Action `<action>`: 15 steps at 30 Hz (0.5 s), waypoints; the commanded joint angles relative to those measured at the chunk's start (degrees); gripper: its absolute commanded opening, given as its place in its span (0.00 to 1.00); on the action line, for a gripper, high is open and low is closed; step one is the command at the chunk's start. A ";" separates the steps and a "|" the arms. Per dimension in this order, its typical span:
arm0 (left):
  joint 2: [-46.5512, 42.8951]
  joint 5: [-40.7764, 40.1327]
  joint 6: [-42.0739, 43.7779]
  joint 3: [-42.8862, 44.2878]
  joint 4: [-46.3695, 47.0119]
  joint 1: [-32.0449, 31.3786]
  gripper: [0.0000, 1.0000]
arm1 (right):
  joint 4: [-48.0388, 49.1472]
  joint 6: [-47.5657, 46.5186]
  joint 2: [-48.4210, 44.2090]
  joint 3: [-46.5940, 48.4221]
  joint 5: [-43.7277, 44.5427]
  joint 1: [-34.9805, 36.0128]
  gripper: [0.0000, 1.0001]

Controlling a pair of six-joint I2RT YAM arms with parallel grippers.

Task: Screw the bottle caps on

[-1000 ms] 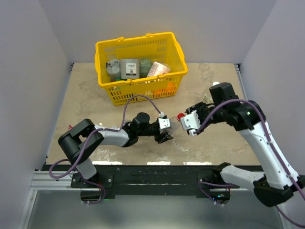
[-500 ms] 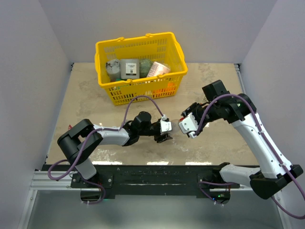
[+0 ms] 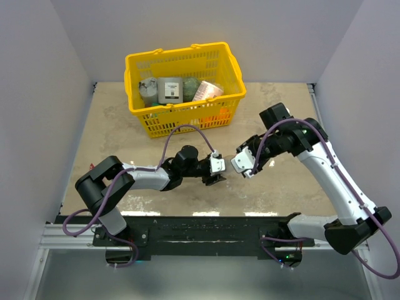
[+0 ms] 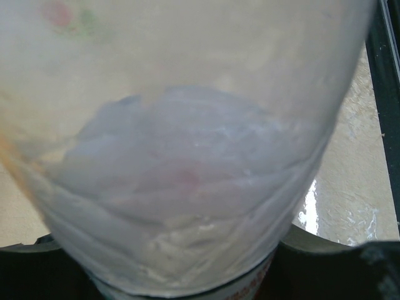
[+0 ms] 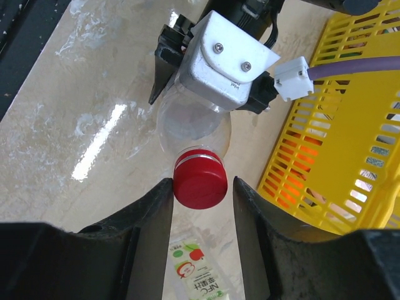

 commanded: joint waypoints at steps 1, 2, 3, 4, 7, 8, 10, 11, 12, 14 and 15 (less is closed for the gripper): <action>-1.66 -0.63 1.23 1.26 4.23 0.08 0.00 | -4.55 -0.87 0.19 1.27 0.61 0.21 0.43; -1.66 -1.07 1.14 1.26 4.85 0.08 0.00 | -4.64 -0.43 0.63 1.27 0.70 0.12 0.38; -1.40 -1.25 1.14 1.35 5.03 0.08 0.00 | -4.55 -0.08 0.80 1.45 0.87 0.12 0.36; -1.31 -1.68 1.23 1.43 5.29 -0.01 0.00 | -4.64 0.45 1.15 1.71 0.96 0.12 0.33; -1.13 -5.10 0.62 1.26 7.22 -0.10 0.00 | -4.55 4.92 3.52 3.46 1.57 0.30 0.18; -1.13 -9.29 0.09 1.09 9.31 -0.45 0.00 | -4.55 10.41 5.71 4.25 1.75 0.21 0.12; -0.60 -14.50 -2.80 1.26 11.52 -0.80 0.00 | -4.46 18.86 9.31 7.67 2.01 0.21 0.09; -0.43 -18.87 -3.68 1.43 13.27 -1.06 0.00 | -4.38 28.04 10.98 8.56 2.63 0.12 0.07; -0.25 -22.74 -5.61 1.70 14.51 -1.50 0.00 | -4.29 32.92 14.74 9.53 2.89 0.03 0.06; 0.27 -31.43 -6.85 2.22 17.32 -2.47 0.00 | -4.37 48.16 18.63 13.04 4.03 0.12 0.05; 0.80 -33.66 -8.07 3.10 17.94 -2.73 0.00 | -4.37 52.96 21.78 14.01 4.30 -0.05 0.05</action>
